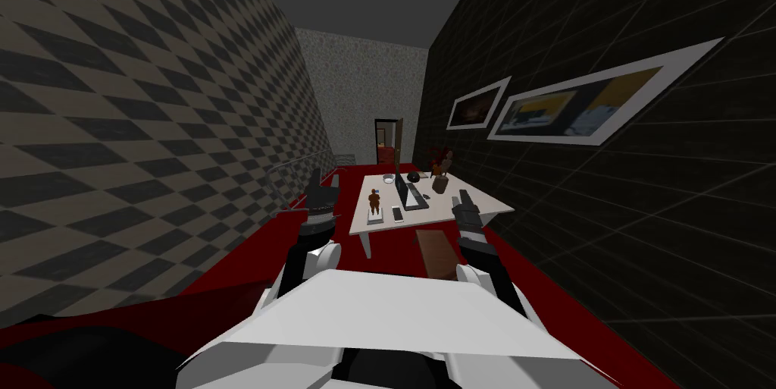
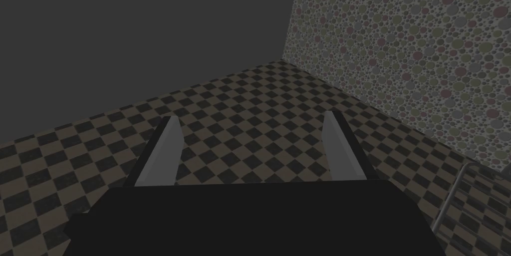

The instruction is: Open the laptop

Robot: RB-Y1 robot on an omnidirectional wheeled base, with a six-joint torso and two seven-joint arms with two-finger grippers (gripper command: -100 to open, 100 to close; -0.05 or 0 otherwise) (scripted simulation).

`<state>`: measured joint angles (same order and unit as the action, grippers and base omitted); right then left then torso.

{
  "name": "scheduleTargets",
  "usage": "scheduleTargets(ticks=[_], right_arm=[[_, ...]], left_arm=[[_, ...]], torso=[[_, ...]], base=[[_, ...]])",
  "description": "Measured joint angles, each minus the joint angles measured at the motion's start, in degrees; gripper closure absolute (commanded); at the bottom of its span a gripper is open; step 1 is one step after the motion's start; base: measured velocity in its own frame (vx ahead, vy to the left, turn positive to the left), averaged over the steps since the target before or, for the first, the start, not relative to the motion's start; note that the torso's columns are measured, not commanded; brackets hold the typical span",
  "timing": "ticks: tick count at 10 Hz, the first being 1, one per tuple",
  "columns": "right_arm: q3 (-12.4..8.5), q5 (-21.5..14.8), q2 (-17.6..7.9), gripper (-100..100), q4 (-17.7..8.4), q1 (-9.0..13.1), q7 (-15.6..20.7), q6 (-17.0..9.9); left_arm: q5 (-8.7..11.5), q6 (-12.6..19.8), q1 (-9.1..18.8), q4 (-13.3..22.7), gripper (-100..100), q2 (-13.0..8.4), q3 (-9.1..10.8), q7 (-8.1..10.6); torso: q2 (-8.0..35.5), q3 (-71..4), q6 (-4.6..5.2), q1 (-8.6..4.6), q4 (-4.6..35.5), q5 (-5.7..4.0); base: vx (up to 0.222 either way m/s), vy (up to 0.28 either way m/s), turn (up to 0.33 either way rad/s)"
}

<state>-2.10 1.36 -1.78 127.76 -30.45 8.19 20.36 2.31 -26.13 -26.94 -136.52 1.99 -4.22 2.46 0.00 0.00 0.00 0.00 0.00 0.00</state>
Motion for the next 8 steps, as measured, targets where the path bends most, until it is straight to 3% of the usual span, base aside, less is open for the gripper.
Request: scheduleTargets(ticks=[2, 8], right_arm=[[0.0, 0.0, 0.0, 0, 0.0, 0.0, 0.0, 0.0], [0.0, 0.0, 0.0, 0, 0.02, 0.0, 0.0, 0.01]], left_arm=[[0.0, 0.0, 0.0, 0.0, 0, 0.0, 0.0, 0.0], [0.0, 0.0, 0.0, -0.02, 0, 0.0, 0.0, 0.0]], torso=[[5.97, -12.0, 0.0, 0.0, 6.0, 0.0], [31.16, -62.27, 0.0, 0.0, 31.14, 0.0]], base=[[0.0, 0.0, 0.0], [0.0, 0.0, 0.0]])
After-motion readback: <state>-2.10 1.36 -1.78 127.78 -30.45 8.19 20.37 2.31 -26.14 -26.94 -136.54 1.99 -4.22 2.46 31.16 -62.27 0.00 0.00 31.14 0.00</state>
